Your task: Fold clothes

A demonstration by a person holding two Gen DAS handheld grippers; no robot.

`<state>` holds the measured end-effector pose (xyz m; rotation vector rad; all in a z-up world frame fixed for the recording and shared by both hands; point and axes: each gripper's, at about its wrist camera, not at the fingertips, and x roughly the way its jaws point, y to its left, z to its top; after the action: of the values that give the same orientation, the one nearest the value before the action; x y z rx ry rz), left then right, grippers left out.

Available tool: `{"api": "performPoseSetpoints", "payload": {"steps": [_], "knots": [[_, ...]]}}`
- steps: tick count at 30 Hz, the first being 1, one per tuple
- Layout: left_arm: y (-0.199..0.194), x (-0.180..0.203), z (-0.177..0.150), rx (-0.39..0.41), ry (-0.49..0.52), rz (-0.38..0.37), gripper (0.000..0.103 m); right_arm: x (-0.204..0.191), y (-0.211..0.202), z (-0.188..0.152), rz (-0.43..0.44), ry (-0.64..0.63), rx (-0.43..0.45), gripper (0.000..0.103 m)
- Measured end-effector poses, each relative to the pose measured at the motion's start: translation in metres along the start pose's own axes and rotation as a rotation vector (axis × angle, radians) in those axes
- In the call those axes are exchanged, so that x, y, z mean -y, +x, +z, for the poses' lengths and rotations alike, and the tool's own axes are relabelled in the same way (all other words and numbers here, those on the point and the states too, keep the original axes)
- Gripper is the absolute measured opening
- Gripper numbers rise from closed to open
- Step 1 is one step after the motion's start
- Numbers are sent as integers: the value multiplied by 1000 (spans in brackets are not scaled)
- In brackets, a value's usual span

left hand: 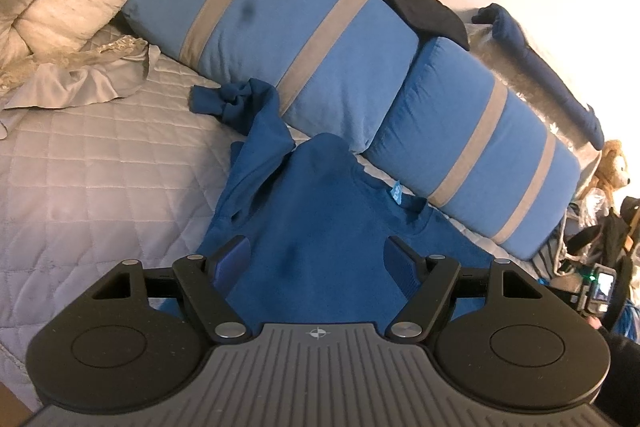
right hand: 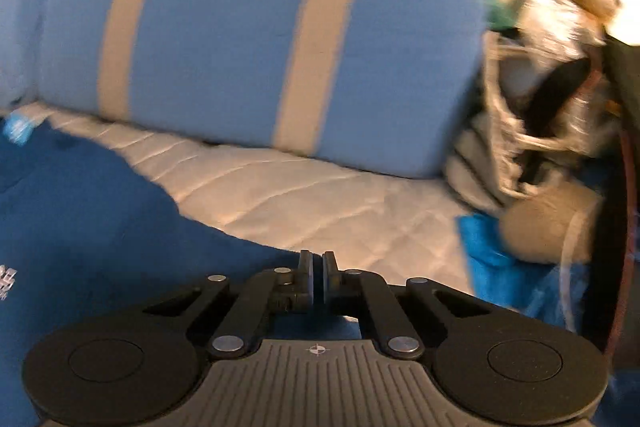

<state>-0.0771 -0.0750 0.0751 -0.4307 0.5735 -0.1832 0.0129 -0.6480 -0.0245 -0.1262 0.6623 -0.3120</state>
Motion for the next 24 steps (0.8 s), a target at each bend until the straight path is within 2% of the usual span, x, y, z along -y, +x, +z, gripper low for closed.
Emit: {"api": "performPoseSetpoints", "payload": {"steps": [2,4,5,6,8,9,14,20,24], "knots": [[0,1,0,2,2,1,73,4,-2,-1,-28,0,-8,8],[0,1,-1,4,0,1,73,4,-11,1,-61,-15,12,20],[0,1,-1,5,-1,0,73,3,-18,4,-64,-14,27,38],[0,1,-1,6,-3,-1,73,1,-27,9,-49,-11,43,61],[0,0,-1,6,-3,-2,73,-2,-46,19,-19,-3,75,84],[0,0,-1,4,-3,0,73,-4,-56,25,-4,1,91,89],[1,1,0,-3,-2,8,73,-15,-103,51,73,17,169,103],[2,1,1,-12,-1,18,73,-45,-153,76,232,-26,218,103],[3,1,1,-18,1,24,73,-74,-167,86,311,-63,228,103]]}}
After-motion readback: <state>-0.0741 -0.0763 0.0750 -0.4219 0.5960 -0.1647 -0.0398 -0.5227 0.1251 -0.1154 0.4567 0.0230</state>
